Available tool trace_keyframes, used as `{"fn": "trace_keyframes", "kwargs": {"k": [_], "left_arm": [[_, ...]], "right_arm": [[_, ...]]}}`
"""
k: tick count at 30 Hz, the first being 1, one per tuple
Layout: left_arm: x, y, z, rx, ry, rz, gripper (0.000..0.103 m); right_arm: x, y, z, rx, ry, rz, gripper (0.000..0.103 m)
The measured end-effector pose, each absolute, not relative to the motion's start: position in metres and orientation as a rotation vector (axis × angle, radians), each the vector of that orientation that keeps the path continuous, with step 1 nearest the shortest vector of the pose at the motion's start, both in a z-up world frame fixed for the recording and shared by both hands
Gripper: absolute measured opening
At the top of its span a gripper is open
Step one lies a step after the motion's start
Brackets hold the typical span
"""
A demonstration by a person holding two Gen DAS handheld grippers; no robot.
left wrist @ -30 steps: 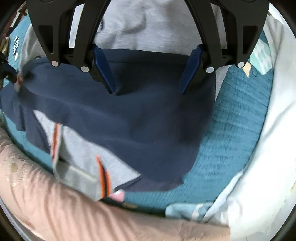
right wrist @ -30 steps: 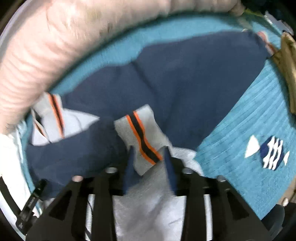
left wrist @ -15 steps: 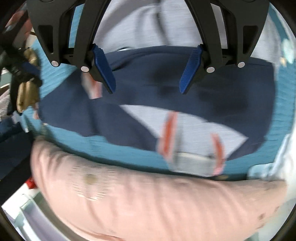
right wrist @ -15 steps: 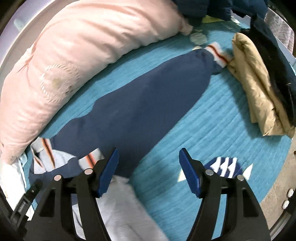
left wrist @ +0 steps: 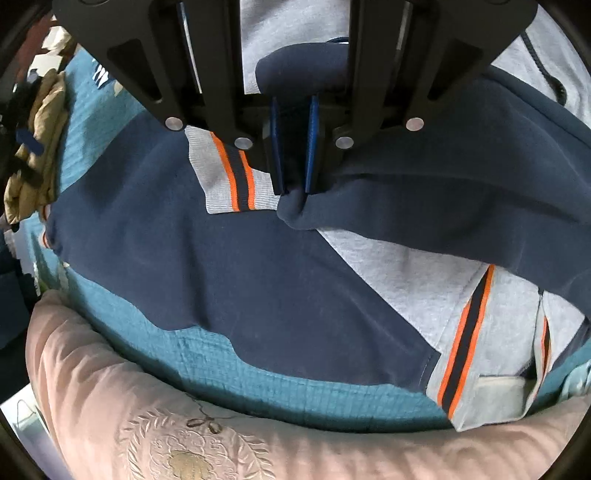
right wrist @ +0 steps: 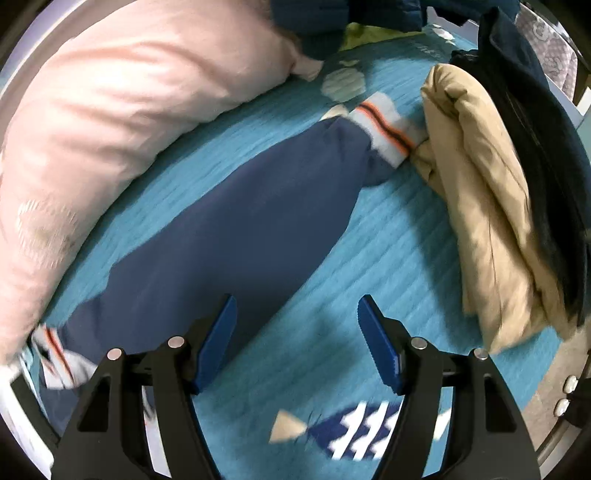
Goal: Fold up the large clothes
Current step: 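Grasp the other navy sleeve's cuff with the right tool and lift it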
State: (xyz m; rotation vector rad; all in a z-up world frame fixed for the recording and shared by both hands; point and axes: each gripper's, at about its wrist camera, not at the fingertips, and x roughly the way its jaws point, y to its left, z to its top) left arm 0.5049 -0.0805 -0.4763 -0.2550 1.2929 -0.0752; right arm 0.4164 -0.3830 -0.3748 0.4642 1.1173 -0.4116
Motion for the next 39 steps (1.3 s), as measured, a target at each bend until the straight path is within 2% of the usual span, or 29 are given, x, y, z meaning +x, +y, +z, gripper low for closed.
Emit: {"fn": "trace_keyframes", "kwargs": {"k": [3, 5, 7, 15, 18, 19, 20, 21, 22, 25, 30, 31, 33, 34, 35, 36, 37, 38, 39], "left_arm": [[0.508, -0.085, -0.477, -0.229, 1.304, -0.064, 0.011], [0.51, -0.094, -0.479, -0.198, 1.301, -0.056, 0.011], [0.51, -0.1, -0.48, -0.181, 1.292, -0.049, 0.011], [0.51, -0.106, -0.485, -0.18, 1.261, -0.028, 0.011], [0.51, -0.106, -0.487, -0.17, 1.26, -0.024, 0.011], [0.509, -0.106, -0.487, -0.159, 1.26, -0.024, 0.011], [0.504, -0.102, -0.484, -0.153, 1.259, -0.024, 0.011], [0.503, -0.102, -0.485, -0.15, 1.257, -0.022, 0.011], [0.5, -0.101, -0.484, -0.147, 1.254, -0.02, 0.011], [0.499, -0.104, -0.484, -0.145, 1.25, -0.015, 0.011], [0.499, -0.107, -0.484, -0.142, 1.248, -0.022, 0.011], [0.499, -0.107, -0.484, -0.148, 1.25, -0.024, 0.011], [0.499, -0.107, -0.484, -0.149, 1.254, -0.026, 0.011], [0.5, -0.105, -0.484, -0.149, 1.255, -0.026, 0.012], [0.5, -0.104, -0.484, -0.148, 1.254, -0.026, 0.011], [0.5, -0.104, -0.484, -0.15, 1.253, -0.026, 0.011], [0.5, -0.104, -0.483, -0.151, 1.251, -0.026, 0.011], [0.5, -0.103, -0.483, -0.152, 1.251, -0.027, 0.011], [0.5, -0.103, -0.483, -0.152, 1.252, -0.027, 0.011]], "right_arm": [[0.435, -0.411, -0.379, 0.484, 1.118, -0.458, 0.066], [0.449, -0.433, -0.384, 0.528, 1.134, -0.478, 0.078], [0.461, -0.454, -0.386, 0.547, 1.104, -0.527, 0.083], [0.501, -0.492, -0.409, 0.63, 1.066, -0.475, 0.081], [0.511, -0.493, -0.42, 0.597, 1.084, -0.517, 0.07], [0.511, -0.492, -0.421, 0.58, 1.093, -0.539, 0.055], [0.509, -0.489, -0.418, 0.554, 1.093, -0.565, 0.029], [0.507, -0.488, -0.415, 0.564, 1.077, -0.546, 0.02], [0.503, -0.488, -0.411, 0.609, 1.062, -0.494, 0.014], [0.497, -0.486, -0.404, 0.628, 1.063, -0.471, 0.014], [0.509, -0.502, -0.422, 0.705, 1.091, -0.452, 0.017], [0.515, -0.507, -0.426, 0.71, 1.091, -0.452, 0.021], [0.52, -0.503, -0.426, 0.704, 1.095, -0.418, 0.042], [0.526, -0.5, -0.426, 0.703, 1.095, -0.375, 0.064], [0.53, -0.497, -0.426, 0.692, 1.096, -0.355, 0.071], [0.536, -0.49, -0.427, 0.648, 1.115, -0.374, 0.07], [0.54, -0.485, -0.427, 0.603, 1.132, -0.401, 0.055], [0.544, -0.478, -0.426, 0.517, 1.157, -0.465, 0.021], [0.545, -0.474, -0.424, 0.47, 1.164, -0.498, 0.012]]}}
